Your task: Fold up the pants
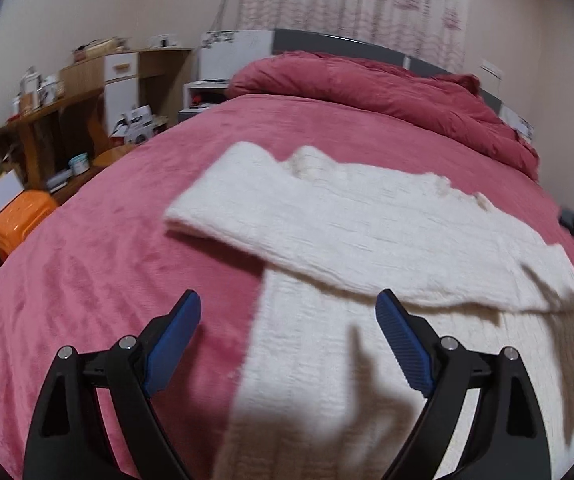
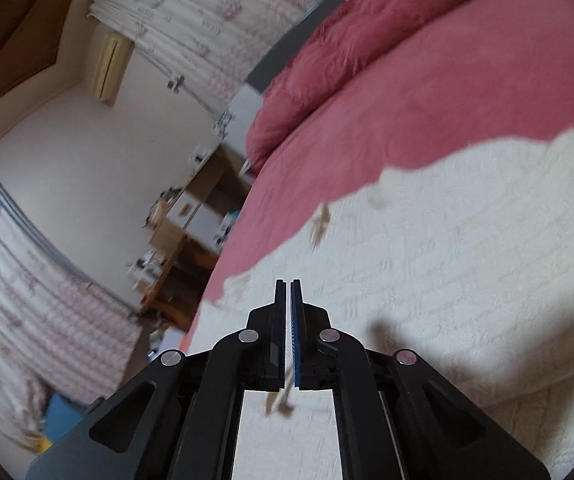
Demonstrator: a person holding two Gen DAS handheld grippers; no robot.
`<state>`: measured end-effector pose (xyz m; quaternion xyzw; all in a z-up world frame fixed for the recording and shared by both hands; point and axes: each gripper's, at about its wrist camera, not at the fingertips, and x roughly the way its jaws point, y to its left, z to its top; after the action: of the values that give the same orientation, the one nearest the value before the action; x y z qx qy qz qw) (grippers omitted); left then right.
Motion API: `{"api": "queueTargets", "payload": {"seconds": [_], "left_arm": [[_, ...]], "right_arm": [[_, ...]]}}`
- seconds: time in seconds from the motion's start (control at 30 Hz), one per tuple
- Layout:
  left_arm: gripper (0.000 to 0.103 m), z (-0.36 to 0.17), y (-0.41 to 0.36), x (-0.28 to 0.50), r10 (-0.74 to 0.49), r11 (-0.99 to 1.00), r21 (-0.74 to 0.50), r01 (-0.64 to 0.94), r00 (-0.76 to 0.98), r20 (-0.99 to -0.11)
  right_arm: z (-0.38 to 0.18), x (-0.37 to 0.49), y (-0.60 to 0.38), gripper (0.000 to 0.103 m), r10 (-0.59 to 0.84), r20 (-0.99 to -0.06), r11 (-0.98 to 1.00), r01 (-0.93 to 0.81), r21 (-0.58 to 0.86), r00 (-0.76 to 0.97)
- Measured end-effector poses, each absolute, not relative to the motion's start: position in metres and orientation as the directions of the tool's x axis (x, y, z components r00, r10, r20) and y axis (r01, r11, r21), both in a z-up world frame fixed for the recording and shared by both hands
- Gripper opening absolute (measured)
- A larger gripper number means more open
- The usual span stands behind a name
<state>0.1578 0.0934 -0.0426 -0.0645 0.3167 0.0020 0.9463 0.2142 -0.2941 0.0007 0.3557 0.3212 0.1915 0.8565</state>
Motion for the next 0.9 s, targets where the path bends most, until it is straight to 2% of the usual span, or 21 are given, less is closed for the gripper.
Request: {"api": "queueTargets", "payload": {"seconds": [0.07, 0.1, 0.17, 0.2, 0.23, 0.33, 0.4, 0.5, 0.53, 0.67, 0.8, 0.9], "left_arm": [[0.089, -0.049, 0.093, 0.159, -0.041, 0.991, -0.126, -0.046, 0.792, -0.610], [0.089, -0.055, 0.091, 0.161, -0.041, 0.992, -0.121, -0.045, 0.780, -0.624], [0.089, -0.059, 0.089, 0.163, -0.050, 0.991, -0.125, -0.039, 0.770, -0.636], [0.089, -0.059, 0.089, 0.162, -0.046, 0.991, -0.125, -0.043, 0.774, -0.632], [0.089, -0.058, 0.090, 0.160, -0.047, 0.991, -0.128, -0.042, 0.781, -0.623], [0.092, -0.057, 0.092, 0.154, -0.075, 0.987, -0.158, -0.025, 0.802, -0.593], [0.092, -0.057, 0.095, 0.152, -0.071, 0.985, -0.167, -0.036, 0.805, -0.589], [0.092, -0.060, 0.099, 0.154, -0.079, 0.981, -0.188, -0.044, 0.796, -0.600], [0.092, -0.060, 0.101, 0.155, -0.084, 0.979, -0.198, -0.047, 0.793, -0.603], [0.092, -0.056, 0.110, 0.161, -0.098, 0.972, -0.228, -0.064, 0.770, -0.631], [0.092, -0.047, 0.108, 0.181, -0.024, 0.991, -0.117, -0.070, 0.754, -0.657], [0.092, -0.042, 0.101, 0.201, 0.047, 0.998, -0.001, -0.065, 0.730, -0.681]], "right_arm": [[-0.002, 0.213, -0.280, 0.003, 0.569, -0.459, 0.704, -0.116, 0.701, 0.682], [-0.003, 0.212, -0.270, 0.009, 0.587, -0.466, 0.708, -0.141, 0.692, 0.662], [-0.009, 0.215, -0.245, 0.079, 0.591, -0.532, 0.741, -0.147, 0.656, 0.606], [-0.013, 0.216, -0.238, 0.082, 0.589, -0.551, 0.747, -0.141, 0.649, 0.591], [-0.019, 0.217, -0.230, 0.080, 0.604, -0.548, 0.739, -0.148, 0.657, 0.579], [-0.037, 0.224, -0.208, 0.060, 0.607, -0.590, 0.750, -0.139, 0.646, 0.533], [-0.047, 0.229, -0.201, 0.049, 0.624, -0.574, 0.731, -0.135, 0.669, 0.530], [-0.057, 0.237, -0.192, 0.019, 0.653, -0.561, 0.706, -0.140, 0.695, 0.508], [-0.058, 0.239, -0.188, 0.005, 0.654, -0.566, 0.710, -0.149, 0.689, 0.502], [-0.029, 0.235, -0.197, 0.005, 0.633, -0.531, 0.729, -0.202, 0.654, 0.563], [0.004, 0.228, -0.228, 0.005, 0.550, -0.498, 0.783, -0.206, 0.587, 0.670], [0.012, 0.231, -0.259, 0.005, 0.490, -0.479, 0.794, -0.147, 0.590, 0.728]]}}
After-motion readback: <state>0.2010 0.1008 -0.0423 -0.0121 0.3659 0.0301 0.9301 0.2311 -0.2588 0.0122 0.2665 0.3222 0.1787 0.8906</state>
